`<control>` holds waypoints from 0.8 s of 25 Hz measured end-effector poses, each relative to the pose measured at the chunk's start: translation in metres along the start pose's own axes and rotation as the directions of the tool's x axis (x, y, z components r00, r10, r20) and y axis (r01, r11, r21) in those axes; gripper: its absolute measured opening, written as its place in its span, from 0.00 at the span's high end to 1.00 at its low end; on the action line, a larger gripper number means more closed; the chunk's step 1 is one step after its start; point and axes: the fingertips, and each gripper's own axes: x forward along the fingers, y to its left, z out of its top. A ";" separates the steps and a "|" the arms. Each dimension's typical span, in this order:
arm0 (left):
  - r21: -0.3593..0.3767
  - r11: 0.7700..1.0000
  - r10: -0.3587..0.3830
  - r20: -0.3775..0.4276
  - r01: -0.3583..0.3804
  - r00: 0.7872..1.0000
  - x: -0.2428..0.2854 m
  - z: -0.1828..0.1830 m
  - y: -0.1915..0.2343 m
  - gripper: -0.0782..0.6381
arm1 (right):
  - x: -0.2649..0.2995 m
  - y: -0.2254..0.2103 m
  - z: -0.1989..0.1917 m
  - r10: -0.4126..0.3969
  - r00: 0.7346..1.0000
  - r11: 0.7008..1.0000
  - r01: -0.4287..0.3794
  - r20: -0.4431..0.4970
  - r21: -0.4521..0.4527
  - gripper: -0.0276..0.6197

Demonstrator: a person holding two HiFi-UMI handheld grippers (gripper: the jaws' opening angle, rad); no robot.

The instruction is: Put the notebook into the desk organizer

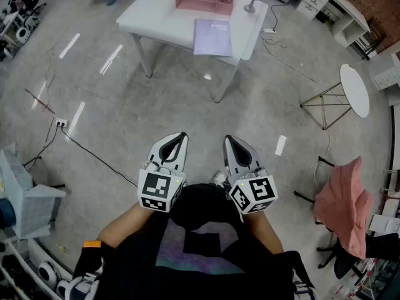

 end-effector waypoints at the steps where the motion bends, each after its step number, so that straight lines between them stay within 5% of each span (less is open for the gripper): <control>1: 0.001 1.000 0.000 0.000 0.000 1.000 -0.002 -0.001 0.002 0.88 | 0.000 0.002 -0.001 -0.003 1.000 1.000 0.003 0.001 0.000 0.94; 20: 0.014 0.999 -0.034 0.008 0.034 0.999 -0.013 0.001 0.038 0.88 | 0.020 0.021 0.005 -0.072 0.997 0.997 0.071 0.034 0.010 0.94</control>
